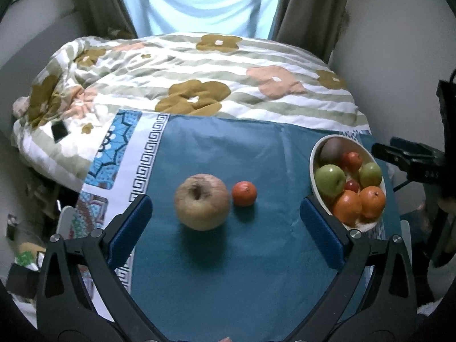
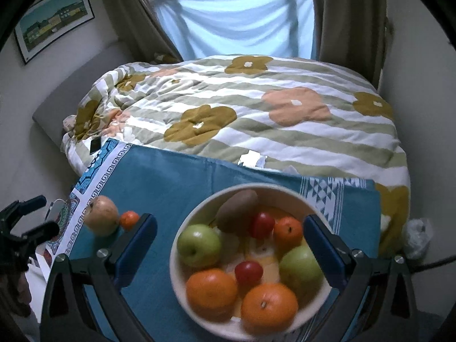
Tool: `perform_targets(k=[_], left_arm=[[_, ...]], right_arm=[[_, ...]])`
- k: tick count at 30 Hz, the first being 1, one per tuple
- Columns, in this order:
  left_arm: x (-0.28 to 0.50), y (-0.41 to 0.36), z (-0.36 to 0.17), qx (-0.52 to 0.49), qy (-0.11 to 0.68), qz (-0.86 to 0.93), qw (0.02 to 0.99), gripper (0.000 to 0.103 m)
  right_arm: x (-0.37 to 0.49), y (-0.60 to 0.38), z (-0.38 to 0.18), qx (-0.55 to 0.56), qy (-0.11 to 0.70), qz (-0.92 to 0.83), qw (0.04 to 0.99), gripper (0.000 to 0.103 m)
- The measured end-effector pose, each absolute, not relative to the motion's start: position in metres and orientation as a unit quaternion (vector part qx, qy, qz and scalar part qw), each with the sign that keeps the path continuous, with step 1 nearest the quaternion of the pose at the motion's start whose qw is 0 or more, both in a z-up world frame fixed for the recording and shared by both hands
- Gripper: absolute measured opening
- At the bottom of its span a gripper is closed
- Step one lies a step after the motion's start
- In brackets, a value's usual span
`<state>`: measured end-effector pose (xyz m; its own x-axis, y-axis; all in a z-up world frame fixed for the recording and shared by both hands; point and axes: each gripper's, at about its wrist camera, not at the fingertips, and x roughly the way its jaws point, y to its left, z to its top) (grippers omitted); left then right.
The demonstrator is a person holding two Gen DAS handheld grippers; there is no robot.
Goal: Organize fruits
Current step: 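Lift both tools away from the plate back over the loose fruit, then grasp the large brown apple with the left tool while the right tool grasps the tangerine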
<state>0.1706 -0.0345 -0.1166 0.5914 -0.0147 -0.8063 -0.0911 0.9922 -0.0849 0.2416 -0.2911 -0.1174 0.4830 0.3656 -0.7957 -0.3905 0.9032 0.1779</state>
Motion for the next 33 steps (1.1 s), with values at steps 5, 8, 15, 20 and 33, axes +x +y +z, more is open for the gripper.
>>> perform_targets(k=[5,8,15,20,33], left_arm=[[0.170,-0.016,-0.110,-0.040,0.454,-0.005,0.890,0.103],[0.174,-0.005,-0.108,-0.024,0.458,-0.032,0.888,0.103],[0.185,0.007,-0.120,0.044,0.469,-0.110,0.875,0.103],[0.195,0.009,-0.146,0.082,0.476,-0.164,0.860,0.103],[0.215,-0.001,-0.206,0.136,0.478,-0.267,0.826,0.103]], right_arm=[[0.219,-0.275,-0.109,-0.010,0.464,0.207,0.861,0.102],[0.206,-0.259,-0.106,-0.009,0.468,0.199,0.861,0.102],[0.184,-0.228,-0.114,0.022,0.477,0.165,0.863,0.102],[0.174,-0.206,-0.130,0.027,0.486,0.131,0.864,0.102],[0.165,-0.173,-0.183,0.048,0.509,0.084,0.856,0.102]])
